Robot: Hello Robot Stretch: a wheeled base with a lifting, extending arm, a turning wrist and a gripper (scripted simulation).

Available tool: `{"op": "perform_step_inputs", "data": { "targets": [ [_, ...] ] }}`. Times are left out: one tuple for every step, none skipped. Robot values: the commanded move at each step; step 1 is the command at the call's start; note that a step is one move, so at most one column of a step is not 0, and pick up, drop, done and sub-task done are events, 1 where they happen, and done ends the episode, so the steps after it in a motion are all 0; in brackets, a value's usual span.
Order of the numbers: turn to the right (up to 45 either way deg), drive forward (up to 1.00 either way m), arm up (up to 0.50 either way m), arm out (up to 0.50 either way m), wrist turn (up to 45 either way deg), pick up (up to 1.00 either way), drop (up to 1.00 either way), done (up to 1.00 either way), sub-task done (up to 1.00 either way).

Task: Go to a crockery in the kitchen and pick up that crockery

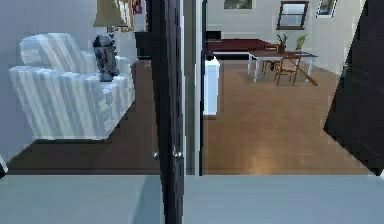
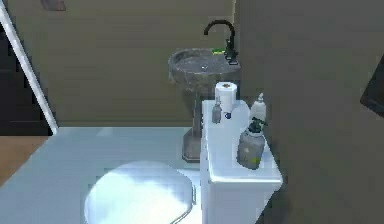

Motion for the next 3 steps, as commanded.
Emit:
{"op": "perform_step_inputs", "data": {
  "targets": [
    [24.0,0.0,0.0,0.0,0.0,0.0,0.0,0.0,0.0],
    [0.0,0.65,0.0,0.0,0.0,0.0,0.0,0.0,0.0],
    [9.0,0.0,0.0,0.0,0.0,0.0,0.0,0.0,0.0]
  ]
}}
